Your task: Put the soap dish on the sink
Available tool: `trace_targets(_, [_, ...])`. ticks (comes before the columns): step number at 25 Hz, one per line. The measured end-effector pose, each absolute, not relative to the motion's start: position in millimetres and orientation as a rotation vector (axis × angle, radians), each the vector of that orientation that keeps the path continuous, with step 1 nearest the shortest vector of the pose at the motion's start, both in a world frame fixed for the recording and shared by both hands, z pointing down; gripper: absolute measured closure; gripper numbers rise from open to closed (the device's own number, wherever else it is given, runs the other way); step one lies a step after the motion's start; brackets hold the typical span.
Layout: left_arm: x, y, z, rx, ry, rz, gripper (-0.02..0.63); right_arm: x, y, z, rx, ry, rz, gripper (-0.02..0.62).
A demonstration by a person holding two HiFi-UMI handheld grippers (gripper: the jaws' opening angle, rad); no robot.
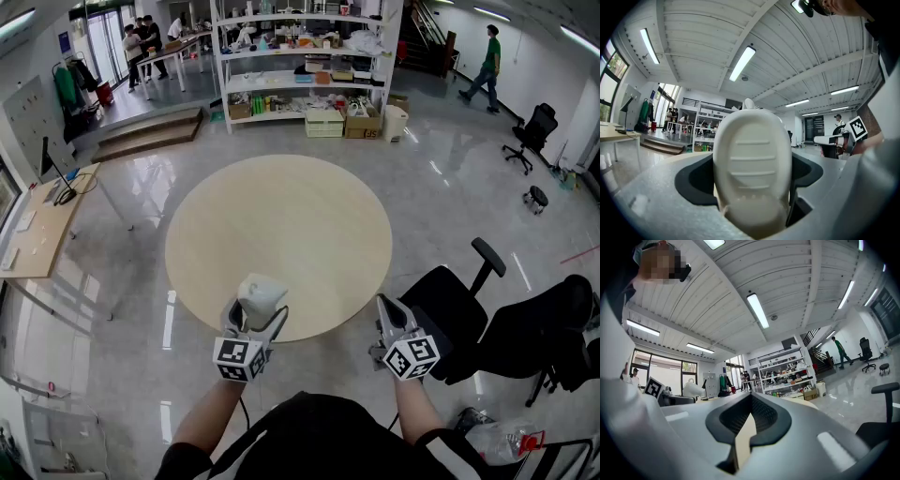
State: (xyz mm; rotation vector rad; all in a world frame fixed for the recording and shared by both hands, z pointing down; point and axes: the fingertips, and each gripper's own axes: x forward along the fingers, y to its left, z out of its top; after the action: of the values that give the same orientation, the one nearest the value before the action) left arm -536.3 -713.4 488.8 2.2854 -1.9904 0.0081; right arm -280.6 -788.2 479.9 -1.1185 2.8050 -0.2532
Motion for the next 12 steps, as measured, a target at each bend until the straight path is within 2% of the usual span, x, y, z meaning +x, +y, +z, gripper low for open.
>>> trace_targets(12, [-521,-715,493,2.316,-1.966,0.046,0.140,-283,-787,485,-1.118,2.830,-0.250,0.591])
